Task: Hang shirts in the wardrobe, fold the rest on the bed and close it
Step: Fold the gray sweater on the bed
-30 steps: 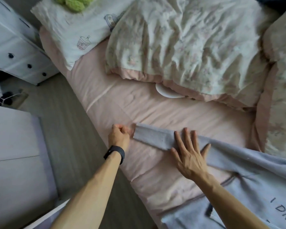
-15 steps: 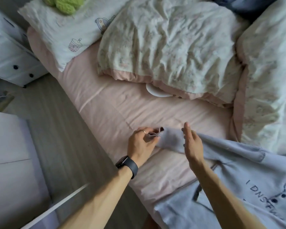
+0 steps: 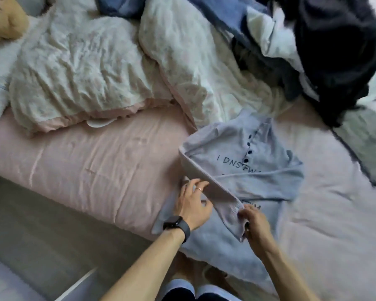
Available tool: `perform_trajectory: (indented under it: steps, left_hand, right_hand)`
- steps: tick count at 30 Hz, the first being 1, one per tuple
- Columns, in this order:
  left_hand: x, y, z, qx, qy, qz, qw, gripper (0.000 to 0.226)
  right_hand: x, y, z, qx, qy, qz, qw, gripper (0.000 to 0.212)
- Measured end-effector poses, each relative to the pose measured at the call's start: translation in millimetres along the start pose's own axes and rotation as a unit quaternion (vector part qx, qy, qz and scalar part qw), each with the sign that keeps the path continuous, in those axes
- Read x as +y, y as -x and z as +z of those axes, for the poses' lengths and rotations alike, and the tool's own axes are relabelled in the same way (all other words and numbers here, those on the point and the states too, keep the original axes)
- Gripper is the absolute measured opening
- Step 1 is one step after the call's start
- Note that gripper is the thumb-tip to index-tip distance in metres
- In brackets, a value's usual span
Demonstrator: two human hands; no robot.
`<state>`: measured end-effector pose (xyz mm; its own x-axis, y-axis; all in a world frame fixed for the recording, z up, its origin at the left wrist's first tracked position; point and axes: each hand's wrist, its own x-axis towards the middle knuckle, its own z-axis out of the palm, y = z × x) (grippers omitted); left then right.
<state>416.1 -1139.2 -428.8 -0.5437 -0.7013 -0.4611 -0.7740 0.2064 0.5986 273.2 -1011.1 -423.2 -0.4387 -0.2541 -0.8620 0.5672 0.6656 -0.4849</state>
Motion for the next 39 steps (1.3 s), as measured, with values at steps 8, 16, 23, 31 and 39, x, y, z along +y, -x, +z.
perform_trajectory:
  steps: [8,16,23,31,39]
  left_hand:
    - [-32.8,2.7,74.1,-0.157,-0.372,0.059,0.913,0.078]
    - [-51.7,-8.0,110.3,-0.157,-0.433,0.054,0.886,0.077]
    - [-35.1,-3.9,100.5,-0.187,-0.4,0.042,0.896,0.073]
    - [-25.8,-34.1,39.5,-0.026,-0.159,-0.014,0.987,0.03]
    - [-28.1,-153.2,5.9,-0.01,-0.186,0.01,0.982,0.056]
  right_hand:
    - [139.0,-4.9,-84.1,0.152,0.125,-0.039,0.98,0.019]
    - [181.7,-12.0,-90.0,0.016,0.582,-0.298,0.757,0.097]
    - [152.6,-9.8,-91.9,-0.007,0.646,-0.251,0.721,0.07]
    - [21.3,-27.7,-26.5,0.053,0.514,-0.274,0.811,0.048]
    - [-122.6,-117.9,67.3,0.102,0.409,-0.274,0.864,0.06]
